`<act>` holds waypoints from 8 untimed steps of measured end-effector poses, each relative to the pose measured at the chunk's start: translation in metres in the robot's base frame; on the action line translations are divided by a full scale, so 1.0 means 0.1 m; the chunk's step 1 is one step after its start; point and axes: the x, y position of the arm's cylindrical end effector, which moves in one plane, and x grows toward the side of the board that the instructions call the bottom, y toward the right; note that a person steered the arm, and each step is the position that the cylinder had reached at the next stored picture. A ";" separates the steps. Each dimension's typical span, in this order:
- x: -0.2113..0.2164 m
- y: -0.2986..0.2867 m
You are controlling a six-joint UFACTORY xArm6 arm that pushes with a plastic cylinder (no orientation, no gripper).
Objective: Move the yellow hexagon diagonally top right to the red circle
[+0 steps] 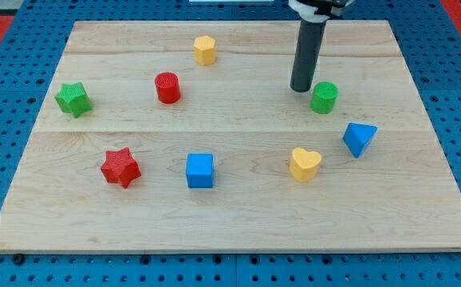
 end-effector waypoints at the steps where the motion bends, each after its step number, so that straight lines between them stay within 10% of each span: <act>1: -0.19 -0.50; 4: -0.51 -1.78; 8: -1.01 -1.04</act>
